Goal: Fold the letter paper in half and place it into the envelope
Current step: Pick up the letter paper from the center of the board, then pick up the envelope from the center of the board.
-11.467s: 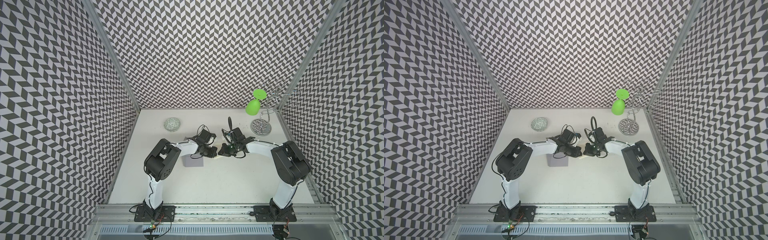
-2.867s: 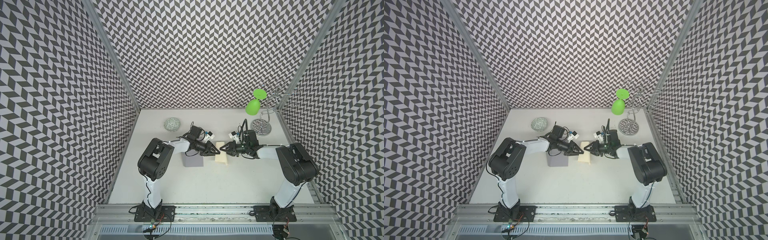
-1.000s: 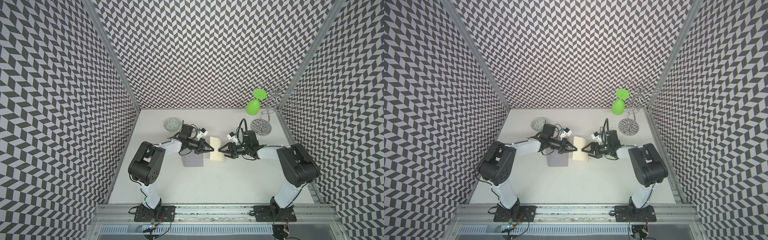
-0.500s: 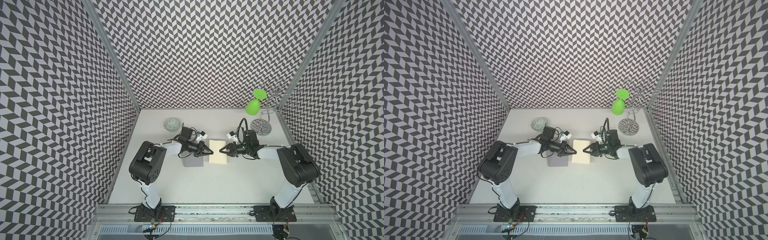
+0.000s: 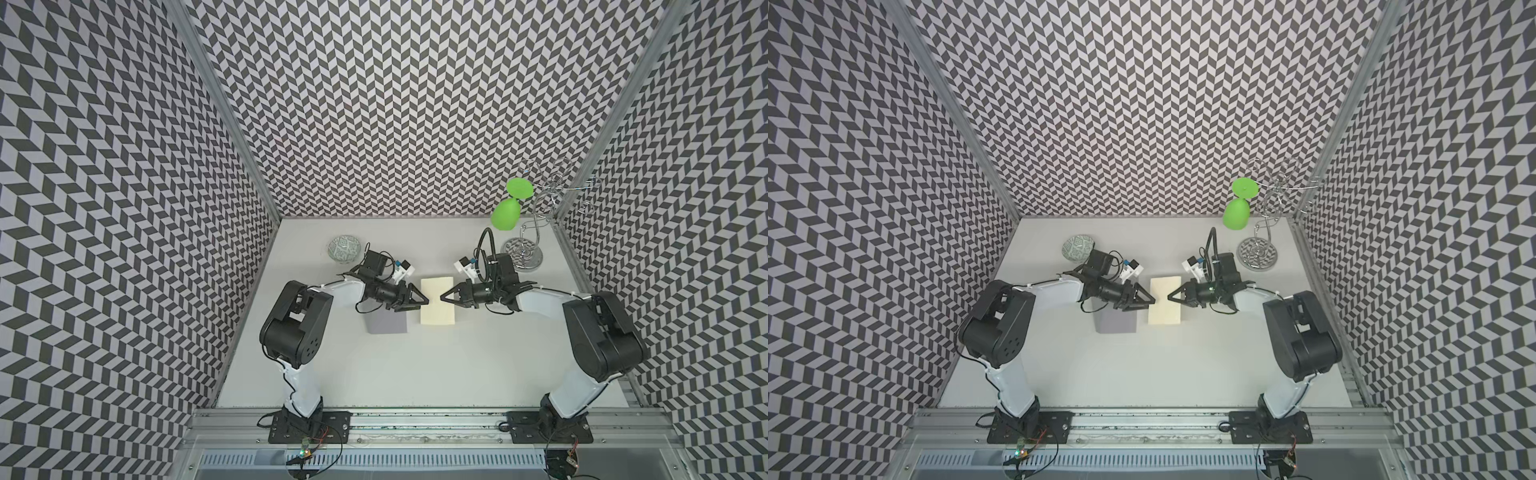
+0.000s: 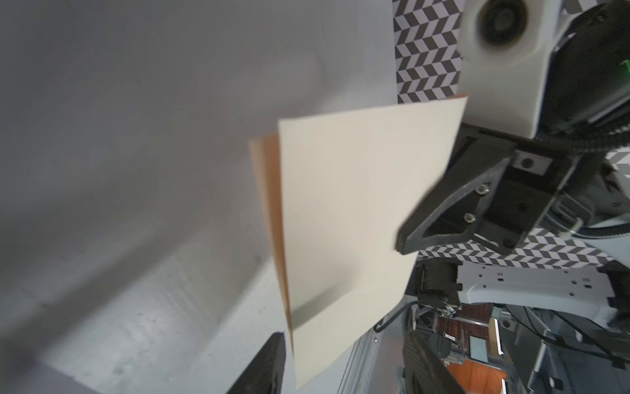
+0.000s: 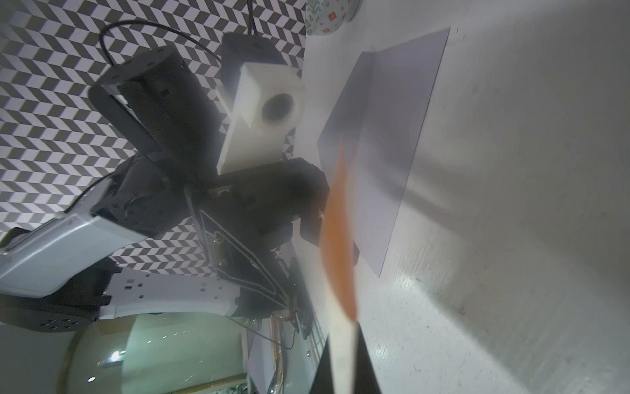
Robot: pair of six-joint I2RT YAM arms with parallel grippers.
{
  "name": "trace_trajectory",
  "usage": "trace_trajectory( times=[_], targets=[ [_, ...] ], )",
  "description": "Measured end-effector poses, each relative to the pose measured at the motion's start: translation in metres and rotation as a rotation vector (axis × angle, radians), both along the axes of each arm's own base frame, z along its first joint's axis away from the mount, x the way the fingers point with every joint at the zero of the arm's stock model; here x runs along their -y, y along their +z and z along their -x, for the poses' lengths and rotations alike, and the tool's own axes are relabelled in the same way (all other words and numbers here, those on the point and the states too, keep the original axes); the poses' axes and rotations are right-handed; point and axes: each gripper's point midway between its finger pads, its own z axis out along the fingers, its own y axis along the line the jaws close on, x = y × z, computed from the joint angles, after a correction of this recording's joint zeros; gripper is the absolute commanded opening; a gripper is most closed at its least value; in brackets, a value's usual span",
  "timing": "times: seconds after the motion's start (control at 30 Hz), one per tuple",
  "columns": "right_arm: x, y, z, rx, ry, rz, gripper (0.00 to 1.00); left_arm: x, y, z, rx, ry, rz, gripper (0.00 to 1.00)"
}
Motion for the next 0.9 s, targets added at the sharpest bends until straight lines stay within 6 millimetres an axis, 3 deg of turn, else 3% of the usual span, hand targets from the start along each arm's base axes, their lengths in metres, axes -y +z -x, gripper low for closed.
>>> trace_trajectory(
  times=[0.17, 0.33, 0.43, 0.5, 0.63, 0.9],
  targets=[
    [0.004, 0.04, -0.035, 0.198, -0.067, 0.161, 0.0, -0.046, 0.019, -0.045, 0.154, 0.213, -0.143, 0.65],
    [0.008, 0.082, -0.05, 0.362, -0.123, 0.25, 0.0, -0.12, 0.045, -0.083, 0.294, 0.487, -0.289, 0.66],
    [0.016, 0.083, -0.038, 0.348, -0.149, 0.173, 0.0, -0.158, 0.032, -0.084, 0.285, 0.598, -0.381, 0.66],
    [0.023, 0.067, -0.029, 0.273, -0.173, 0.135, 0.0, -0.173, 0.015, -0.077, 0.252, 0.628, -0.436, 0.66],
    [0.021, 0.03, -0.026, 0.101, -0.172, 0.157, 0.0, -0.184, -0.016, -0.056, 0.187, 0.634, -0.509, 0.66],
    [0.001, 0.041, -0.037, 0.121, -0.132, 0.151, 0.0, -0.186, -0.03, -0.048, 0.159, 0.624, -0.531, 0.66]
  ],
)
